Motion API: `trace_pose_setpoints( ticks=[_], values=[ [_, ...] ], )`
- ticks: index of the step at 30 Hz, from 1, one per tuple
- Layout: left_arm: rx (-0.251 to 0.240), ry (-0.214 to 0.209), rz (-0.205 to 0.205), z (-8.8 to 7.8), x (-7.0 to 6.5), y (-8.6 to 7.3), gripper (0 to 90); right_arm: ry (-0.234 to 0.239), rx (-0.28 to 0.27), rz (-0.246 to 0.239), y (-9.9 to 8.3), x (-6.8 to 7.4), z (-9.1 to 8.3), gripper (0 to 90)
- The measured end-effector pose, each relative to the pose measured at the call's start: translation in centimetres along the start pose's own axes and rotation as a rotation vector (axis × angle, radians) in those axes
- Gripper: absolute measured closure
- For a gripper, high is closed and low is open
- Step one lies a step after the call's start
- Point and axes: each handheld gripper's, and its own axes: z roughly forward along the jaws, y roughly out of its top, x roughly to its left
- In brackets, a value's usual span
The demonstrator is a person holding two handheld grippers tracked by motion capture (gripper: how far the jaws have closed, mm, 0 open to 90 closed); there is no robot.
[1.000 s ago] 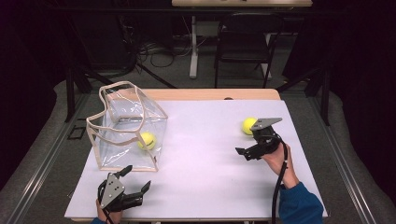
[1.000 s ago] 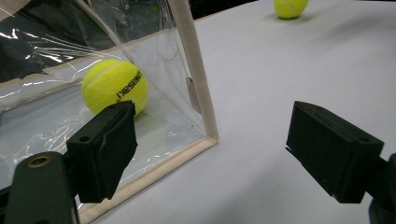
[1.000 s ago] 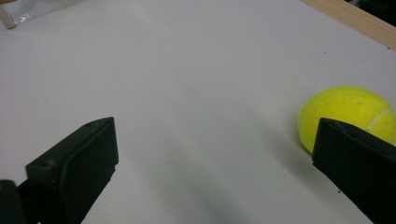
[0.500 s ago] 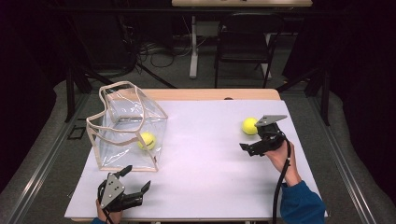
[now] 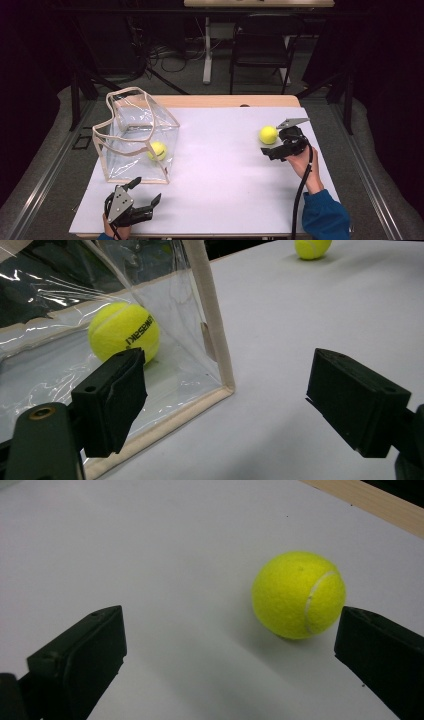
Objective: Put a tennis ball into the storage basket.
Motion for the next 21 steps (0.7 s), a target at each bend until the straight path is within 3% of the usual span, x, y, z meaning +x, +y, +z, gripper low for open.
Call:
trace_pose_setpoints(
  ticks=[6, 10, 18, 21],
  values=[
    [-0.005, 0.001, -0.001, -0.1, 0.0, 0.0, 16.1, -0.019, 0.036, -0.002, 0.3, -0.4, 0.8, 0.0],
    [0.000, -0.002, 0.003, 0.0, 0.0, 0.0, 16.2, -0.007, 0.040, 0.018, 0.4, -0.9, 1.1, 0.0],
    [-0.004, 0.000, 0.000, 0.0, 0.0, 0.0, 16.2, -0.031, 0.092, -0.002, 1.3, -1.4, 2.4, 0.0],
    [-0.004, 0.000, -0.002, 0.0, 0.0, 0.0, 16.2, -0.019, 0.110, 0.007, 1.4, -1.8, 3.1, 0.0]
  ],
)
